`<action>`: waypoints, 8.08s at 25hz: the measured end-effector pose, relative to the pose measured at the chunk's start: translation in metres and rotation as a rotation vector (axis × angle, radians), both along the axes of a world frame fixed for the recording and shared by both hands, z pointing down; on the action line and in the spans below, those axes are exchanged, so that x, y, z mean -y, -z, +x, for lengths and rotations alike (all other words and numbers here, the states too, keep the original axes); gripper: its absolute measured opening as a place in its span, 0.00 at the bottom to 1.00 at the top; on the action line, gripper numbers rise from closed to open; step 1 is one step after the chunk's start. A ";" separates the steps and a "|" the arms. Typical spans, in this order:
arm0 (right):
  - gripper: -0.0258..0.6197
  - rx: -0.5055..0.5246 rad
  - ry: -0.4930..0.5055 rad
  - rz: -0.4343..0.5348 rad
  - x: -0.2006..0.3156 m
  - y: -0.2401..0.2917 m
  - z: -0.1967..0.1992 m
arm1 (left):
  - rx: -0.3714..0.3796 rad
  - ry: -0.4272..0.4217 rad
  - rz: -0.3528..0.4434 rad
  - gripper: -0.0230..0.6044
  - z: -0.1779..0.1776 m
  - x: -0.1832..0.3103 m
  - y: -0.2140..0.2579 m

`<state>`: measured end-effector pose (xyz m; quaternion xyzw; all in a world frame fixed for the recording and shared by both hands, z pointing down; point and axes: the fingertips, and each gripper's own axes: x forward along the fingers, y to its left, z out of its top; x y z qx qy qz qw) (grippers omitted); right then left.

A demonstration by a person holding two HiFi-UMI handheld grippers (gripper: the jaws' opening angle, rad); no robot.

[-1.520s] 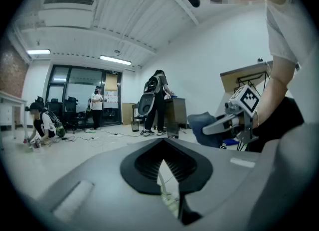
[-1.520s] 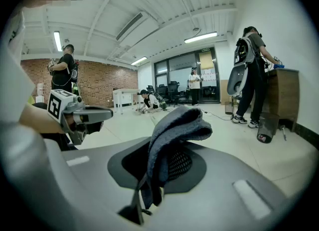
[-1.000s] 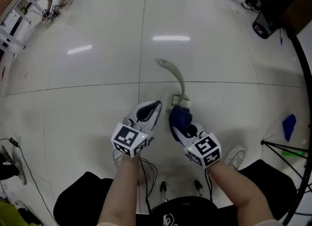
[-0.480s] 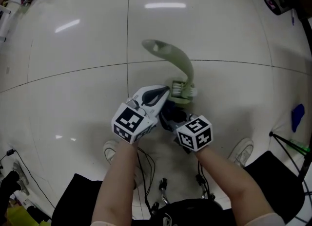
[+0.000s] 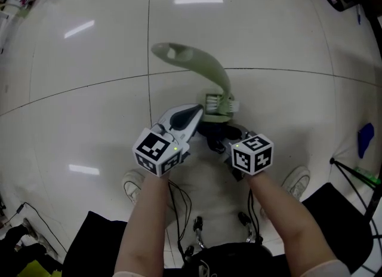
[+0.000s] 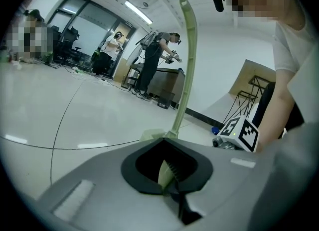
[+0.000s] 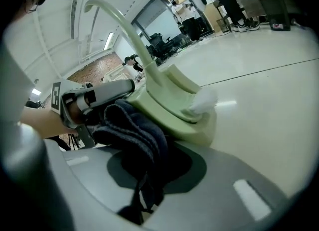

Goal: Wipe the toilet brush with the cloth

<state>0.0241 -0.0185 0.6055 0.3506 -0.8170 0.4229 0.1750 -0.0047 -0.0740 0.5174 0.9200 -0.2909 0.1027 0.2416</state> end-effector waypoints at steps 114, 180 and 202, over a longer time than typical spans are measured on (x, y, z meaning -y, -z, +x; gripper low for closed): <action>0.14 -0.131 0.439 -0.106 0.134 -0.009 0.076 | 0.152 0.077 -0.006 0.04 0.036 -0.012 -0.002; 0.14 0.080 -0.406 0.352 0.069 0.302 0.080 | -0.063 0.245 0.550 0.04 -0.048 0.027 0.305; 0.14 -0.019 -0.128 0.248 0.090 0.270 0.034 | -0.186 0.261 0.449 0.05 -0.043 0.024 0.288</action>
